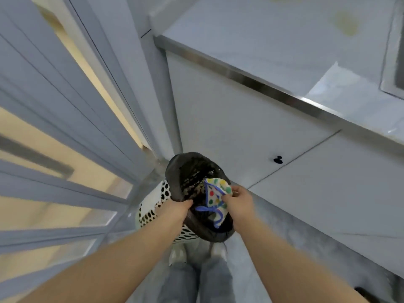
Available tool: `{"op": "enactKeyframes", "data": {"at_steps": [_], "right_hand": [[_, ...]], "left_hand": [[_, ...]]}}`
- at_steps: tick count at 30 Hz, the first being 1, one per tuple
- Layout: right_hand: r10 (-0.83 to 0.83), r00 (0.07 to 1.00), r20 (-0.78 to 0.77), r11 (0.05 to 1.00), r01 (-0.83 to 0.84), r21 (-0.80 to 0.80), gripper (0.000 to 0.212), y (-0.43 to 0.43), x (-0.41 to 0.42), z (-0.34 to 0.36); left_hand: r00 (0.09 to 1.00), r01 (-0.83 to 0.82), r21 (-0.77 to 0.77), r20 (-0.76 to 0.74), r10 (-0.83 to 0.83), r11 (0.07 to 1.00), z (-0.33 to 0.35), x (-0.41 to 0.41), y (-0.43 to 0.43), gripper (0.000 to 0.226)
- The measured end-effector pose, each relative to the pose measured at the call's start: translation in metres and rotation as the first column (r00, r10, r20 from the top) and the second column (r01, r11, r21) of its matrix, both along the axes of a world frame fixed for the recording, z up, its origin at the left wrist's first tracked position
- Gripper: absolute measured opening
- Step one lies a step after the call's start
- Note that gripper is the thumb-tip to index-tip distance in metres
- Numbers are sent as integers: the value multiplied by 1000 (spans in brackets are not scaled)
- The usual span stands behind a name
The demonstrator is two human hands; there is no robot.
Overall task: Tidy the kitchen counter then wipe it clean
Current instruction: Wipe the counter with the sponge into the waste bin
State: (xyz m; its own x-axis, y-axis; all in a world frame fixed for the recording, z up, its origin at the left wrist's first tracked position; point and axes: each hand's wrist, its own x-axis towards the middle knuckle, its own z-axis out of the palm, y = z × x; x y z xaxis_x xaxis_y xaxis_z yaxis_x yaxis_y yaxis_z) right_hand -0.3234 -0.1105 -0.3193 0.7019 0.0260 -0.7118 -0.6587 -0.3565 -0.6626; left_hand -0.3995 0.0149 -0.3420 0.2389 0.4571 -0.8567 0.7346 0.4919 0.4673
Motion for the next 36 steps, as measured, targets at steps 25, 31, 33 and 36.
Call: {"op": "enactKeyframes", "data": {"at_steps": [25, 31, 33, 36], "right_hand": [[-104, 973, -207, 989, 123, 78, 24, 87, 74, -243], [-123, 960, -251, 969, 171, 181, 22, 95, 68, -229], [-109, 955, -277, 962, 172, 213, 19, 96, 63, -215], [-46, 952, -302, 958, 128, 256, 15, 97, 52, -189]], "left_hand": [[956, -275, -3, -109, 273, 961, -264, 20, 106, 18], [973, -25, 227, -216, 75, 973, -251, 12, 106, 49], [991, 82, 468, -132, -22, 880, -224, 22, 99, 52], [980, -2, 235, 195, -45, 972, -179, 51, 90, 51]]}}
